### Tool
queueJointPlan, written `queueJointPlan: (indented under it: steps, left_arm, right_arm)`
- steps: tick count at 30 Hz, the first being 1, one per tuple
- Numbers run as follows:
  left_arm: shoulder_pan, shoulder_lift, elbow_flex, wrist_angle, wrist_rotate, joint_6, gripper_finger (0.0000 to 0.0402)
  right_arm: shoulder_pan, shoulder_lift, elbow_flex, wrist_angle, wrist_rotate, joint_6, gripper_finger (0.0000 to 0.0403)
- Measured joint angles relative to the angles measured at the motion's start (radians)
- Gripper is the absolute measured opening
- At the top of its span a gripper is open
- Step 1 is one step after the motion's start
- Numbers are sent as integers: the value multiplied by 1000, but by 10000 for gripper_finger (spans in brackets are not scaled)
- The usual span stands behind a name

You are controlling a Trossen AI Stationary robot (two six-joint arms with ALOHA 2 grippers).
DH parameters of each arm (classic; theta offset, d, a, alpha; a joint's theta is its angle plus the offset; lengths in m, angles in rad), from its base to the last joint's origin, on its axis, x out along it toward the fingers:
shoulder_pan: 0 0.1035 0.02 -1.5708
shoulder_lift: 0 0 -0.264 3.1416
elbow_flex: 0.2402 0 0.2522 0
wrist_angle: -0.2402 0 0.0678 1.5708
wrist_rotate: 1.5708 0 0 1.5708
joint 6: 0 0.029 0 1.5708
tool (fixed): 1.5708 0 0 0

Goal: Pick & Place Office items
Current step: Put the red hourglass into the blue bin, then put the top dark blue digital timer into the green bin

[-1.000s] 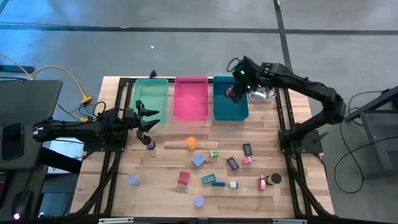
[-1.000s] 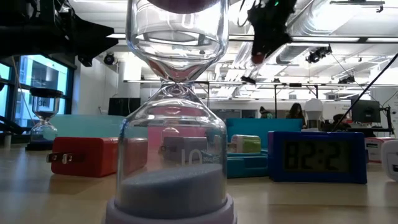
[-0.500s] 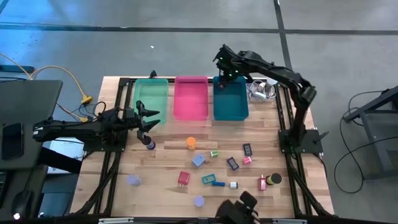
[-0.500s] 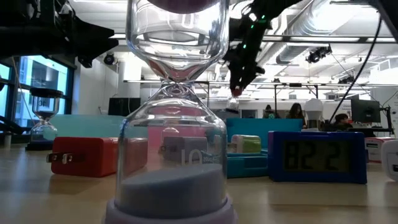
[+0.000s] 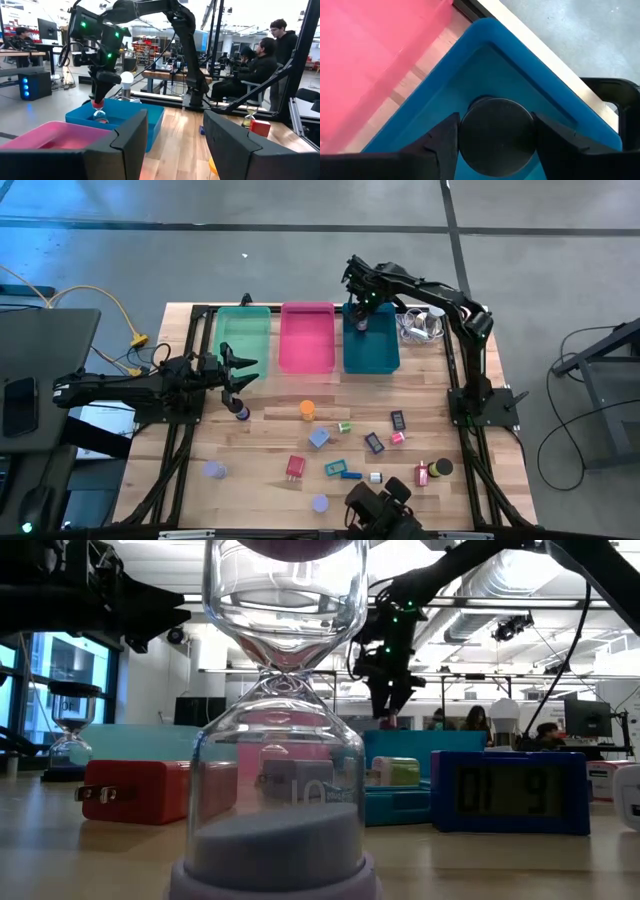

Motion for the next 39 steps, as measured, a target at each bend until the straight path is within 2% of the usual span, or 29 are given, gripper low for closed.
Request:
queueJointPlan:
  steps: [4, 7, 19, 24, 29, 33, 36, 39]
  left_arm:
    - [0, 0, 0, 0, 0, 0, 187]
    - [0, 0, 0, 0, 0, 0, 187]
    - [0, 0, 0, 0, 0, -2, 187]
    - [0, 0, 0, 0, 0, -2, 187]
    - [0, 0, 0, 0, 0, -2, 187]
    - [0, 0, 0, 0, 0, -2, 187]
    - [0, 0, 0, 0, 0, -2, 187]
    - [0, 0, 0, 0, 0, -2, 187]
  right_arm:
    - [0, 0, 0, 0, 2, 4, 234]
    - [0, 0, 0, 0, 2, 5, 238]
    - [14, 0, 0, 77, 15, -43, 151]
    - [28, -13, -1, 115, 132, -101, 130]
    - [61, -102, -2, 126, 226, -127, 116]
    - [100, -209, -2, 120, 226, -120, 108]
    - [145, -301, -1, 80, 179, -97, 105]
    - [203, -378, 0, 3, 86, -89, 103]
